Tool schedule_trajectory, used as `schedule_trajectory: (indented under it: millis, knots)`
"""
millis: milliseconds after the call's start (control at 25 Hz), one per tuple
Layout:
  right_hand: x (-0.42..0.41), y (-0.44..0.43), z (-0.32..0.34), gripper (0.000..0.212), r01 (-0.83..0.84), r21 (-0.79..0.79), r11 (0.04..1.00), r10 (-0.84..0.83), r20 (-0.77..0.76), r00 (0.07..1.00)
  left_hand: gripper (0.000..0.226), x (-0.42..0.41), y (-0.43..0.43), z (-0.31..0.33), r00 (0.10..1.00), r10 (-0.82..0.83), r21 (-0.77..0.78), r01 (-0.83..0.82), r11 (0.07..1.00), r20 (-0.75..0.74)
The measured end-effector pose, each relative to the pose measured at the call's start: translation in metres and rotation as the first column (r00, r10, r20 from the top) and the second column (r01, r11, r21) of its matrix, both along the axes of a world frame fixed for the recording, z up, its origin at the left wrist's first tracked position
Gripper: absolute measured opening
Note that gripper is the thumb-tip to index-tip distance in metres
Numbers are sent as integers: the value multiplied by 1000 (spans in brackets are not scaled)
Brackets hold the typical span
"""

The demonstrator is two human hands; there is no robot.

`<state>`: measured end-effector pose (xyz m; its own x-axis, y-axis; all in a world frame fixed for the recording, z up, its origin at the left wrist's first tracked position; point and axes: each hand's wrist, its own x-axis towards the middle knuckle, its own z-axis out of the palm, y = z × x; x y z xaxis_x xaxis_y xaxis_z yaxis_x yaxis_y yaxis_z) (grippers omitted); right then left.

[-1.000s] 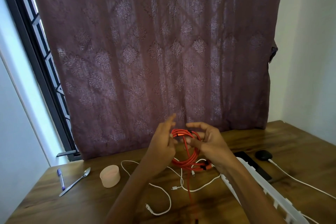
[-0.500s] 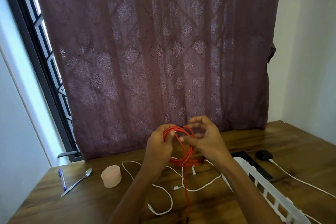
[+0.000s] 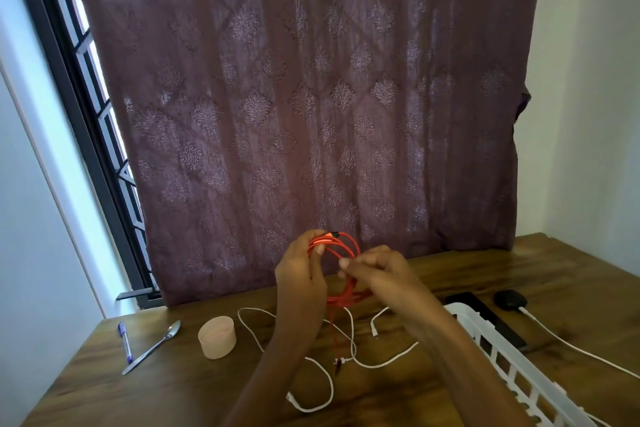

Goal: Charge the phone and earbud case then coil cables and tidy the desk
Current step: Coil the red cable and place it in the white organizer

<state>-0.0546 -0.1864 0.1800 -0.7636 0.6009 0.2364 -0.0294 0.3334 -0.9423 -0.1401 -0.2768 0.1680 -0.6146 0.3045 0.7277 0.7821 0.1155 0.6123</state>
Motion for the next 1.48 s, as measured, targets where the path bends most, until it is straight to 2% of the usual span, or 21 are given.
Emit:
schedule_trajectory:
  millis: [80,200,280,400,440,520,600,640,720,880,1000,1080,1200,1320,1400,1480]
  knots:
    - [3,5,13,34,8,-166,986,-7,11,1000,25,2,-2,-3,989,4,-42,-10,999,-148]
    - [5,9,22,38,-61,-249,967,63,-1,998,28,1,-2,-5,961,9,-86,-34,996,-276]
    - [5,9,22,38,-92,-235,968,87,-33,996,27,-3,0,-4,955,37,-80,-64,995,-293]
    - [10,11,22,28,-185,-218,958,157,-136,978,27,-6,2,-3,969,57,-45,-70,997,-242]
    - [12,12,22,24,-173,-170,970,152,-132,980,27,-7,2,-4,970,49,-45,-61,997,-237]
    - [15,16,23,19,-15,94,995,20,-55,998,26,-8,1,-8,969,21,-62,-38,997,-244]
    - [19,19,26,14,136,382,914,-143,-12,990,25,-10,1,-11,971,2,-71,-20,997,-241]
    - [21,20,28,14,158,463,872,-185,13,983,25,-11,0,-13,972,3,-57,-17,998,-233]
    - [24,24,27,22,144,511,847,-219,89,972,23,-12,1,-13,985,35,31,-30,999,-170]
    - [19,31,6,54,83,428,900,-202,241,949,22,-8,4,-8,995,49,228,-68,971,89]
    - [8,30,-13,75,20,120,993,-58,315,947,23,-4,6,-8,979,16,299,-79,951,205]
    - [0,27,-23,69,16,-42,999,-4,276,961,24,-1,7,-11,953,5,322,-107,941,304]
    - [-7,23,-30,50,46,-115,992,-36,92,995,21,1,4,-16,905,-41,319,-106,942,422]
    - [-7,27,-30,45,125,-211,969,-133,-22,991,13,-3,-7,-21,882,-137,217,41,975,451]
    - [-4,28,-26,41,110,-269,957,-123,-35,992,9,-4,-13,-21,790,-282,218,192,957,545]
    - [-3,24,-22,35,64,-292,954,-69,-8,998,11,-6,-14,-17,644,-415,270,316,909,643]
